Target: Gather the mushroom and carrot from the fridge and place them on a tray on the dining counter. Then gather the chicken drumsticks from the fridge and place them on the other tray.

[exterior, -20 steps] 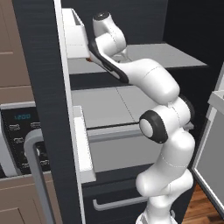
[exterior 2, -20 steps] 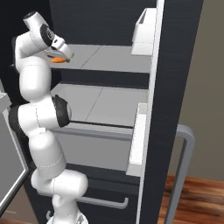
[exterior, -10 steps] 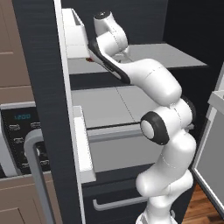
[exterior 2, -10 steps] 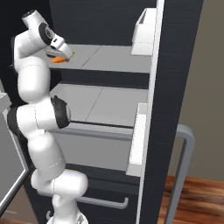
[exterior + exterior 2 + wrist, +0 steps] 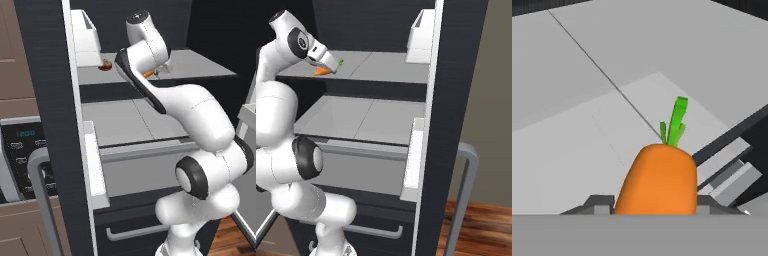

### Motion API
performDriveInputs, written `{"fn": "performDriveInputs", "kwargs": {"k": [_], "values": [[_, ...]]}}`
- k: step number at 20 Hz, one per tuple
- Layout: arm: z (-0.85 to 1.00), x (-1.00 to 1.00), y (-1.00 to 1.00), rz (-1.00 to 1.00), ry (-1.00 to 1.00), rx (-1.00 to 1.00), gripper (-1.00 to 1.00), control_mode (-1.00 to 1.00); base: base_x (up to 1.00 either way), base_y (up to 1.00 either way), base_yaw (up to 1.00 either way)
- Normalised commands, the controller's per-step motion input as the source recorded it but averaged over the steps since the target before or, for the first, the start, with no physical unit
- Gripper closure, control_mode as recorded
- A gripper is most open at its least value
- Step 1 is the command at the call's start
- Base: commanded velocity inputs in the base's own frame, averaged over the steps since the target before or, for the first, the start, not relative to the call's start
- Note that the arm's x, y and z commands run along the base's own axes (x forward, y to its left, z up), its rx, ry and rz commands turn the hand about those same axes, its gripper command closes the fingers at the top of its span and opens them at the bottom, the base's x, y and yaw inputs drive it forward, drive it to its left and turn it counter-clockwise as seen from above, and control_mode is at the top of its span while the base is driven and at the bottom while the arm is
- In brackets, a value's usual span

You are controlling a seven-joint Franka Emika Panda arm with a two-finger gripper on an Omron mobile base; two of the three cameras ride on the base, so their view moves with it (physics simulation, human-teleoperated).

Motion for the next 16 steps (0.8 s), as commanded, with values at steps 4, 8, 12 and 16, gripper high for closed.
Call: {"fn": "performDriveInputs", "kwargs": {"k": [4,8,12,16], "values": [[0.0,-1.0,-0.73,0.0,-0.1,0.06,1.0,-1.0,0.0,0.0,0.0],[0.0,-1.0,-0.48,0.09,-0.16,0.01,1.0,-1.0,0.0,0.0,0.0],[0.0,-1.0,-0.31,0.17,-0.14,0.0,1.0,-1.0,0.0,0.0,0.0],[0.05,-1.0,-0.19,0.2,-0.06,0.0,1.0,-1.0,0.0,0.0,0.0]]}}
